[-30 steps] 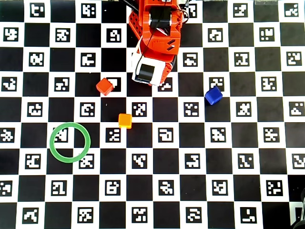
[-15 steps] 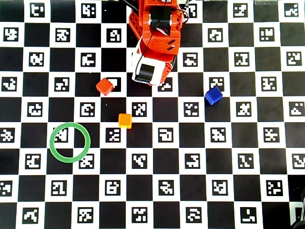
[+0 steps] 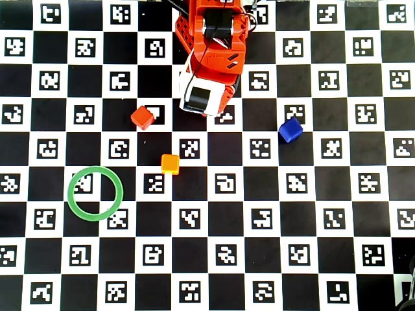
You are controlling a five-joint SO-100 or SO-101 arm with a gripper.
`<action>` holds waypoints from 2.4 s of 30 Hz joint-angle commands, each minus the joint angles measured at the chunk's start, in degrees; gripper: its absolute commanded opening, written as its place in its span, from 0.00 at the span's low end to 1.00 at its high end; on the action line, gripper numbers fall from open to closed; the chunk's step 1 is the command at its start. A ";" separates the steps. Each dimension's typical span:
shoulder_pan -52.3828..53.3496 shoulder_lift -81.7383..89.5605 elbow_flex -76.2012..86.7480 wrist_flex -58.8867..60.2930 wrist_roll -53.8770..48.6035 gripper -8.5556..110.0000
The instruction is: Grab the red cube then put it in the green circle then put the blue cube on top and finally the orange cube on top
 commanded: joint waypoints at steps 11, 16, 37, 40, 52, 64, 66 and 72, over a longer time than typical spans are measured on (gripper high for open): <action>-0.18 2.90 3.25 2.64 -0.18 0.03; -0.18 2.90 3.25 2.64 -0.18 0.03; -0.70 -7.47 -4.92 -3.34 6.59 0.03; -0.09 -15.21 -12.22 -4.04 12.66 0.03; 2.46 -38.41 -42.19 5.89 22.06 0.03; 3.87 -56.87 -72.86 27.60 36.12 0.03; 4.57 -59.41 -76.29 29.44 39.37 0.03; 9.67 -66.97 -84.11 31.11 50.10 0.04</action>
